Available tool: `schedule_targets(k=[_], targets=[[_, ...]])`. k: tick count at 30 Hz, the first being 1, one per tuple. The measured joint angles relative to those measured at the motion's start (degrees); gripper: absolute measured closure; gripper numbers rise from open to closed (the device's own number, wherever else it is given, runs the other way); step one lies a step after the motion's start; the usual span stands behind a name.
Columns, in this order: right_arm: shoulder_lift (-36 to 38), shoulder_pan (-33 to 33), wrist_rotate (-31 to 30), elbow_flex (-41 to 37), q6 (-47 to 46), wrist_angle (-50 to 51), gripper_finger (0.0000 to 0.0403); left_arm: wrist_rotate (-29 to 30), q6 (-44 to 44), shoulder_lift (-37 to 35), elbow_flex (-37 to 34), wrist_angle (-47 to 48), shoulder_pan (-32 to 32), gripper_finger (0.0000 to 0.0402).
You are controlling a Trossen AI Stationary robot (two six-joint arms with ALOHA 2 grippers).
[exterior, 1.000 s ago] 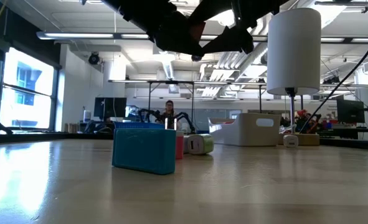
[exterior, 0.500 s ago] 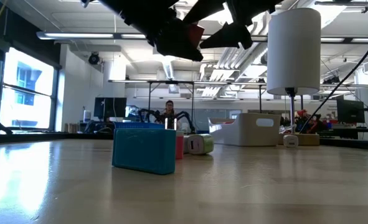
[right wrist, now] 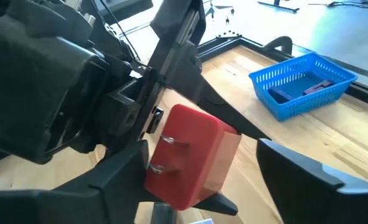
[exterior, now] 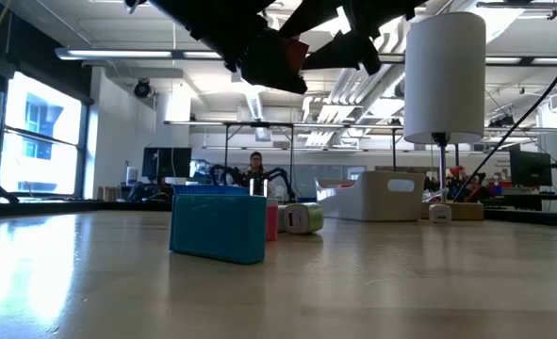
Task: Pick & Place Office items
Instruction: Put the red charger adapter into the white bin
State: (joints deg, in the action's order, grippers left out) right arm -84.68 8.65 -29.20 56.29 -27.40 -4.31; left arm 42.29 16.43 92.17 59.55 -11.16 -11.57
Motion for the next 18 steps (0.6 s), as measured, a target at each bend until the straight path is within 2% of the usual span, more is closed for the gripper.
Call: schedule_targets(k=[6, 13, 18], targets=[[-0.01, -1.12, 2.78, 0.0, -0.04, 0.36, 0.0178, 0.01, -1.21, 0.03, -0.07, 0.04, 0.02, 0.0186], [-0.01, -1.19, 1.86, 0.02, -0.64, 0.3, 0.0282, 1.9, -1.28, 0.05, -0.13, -0.2, 0.04, 0.019], [-0.01, -1.25, 1.86, 0.04, 0.5, 0.61, 0.0291, 4.84, -1.25, 0.07, -0.13, -0.31, -0.04, 0.019]])
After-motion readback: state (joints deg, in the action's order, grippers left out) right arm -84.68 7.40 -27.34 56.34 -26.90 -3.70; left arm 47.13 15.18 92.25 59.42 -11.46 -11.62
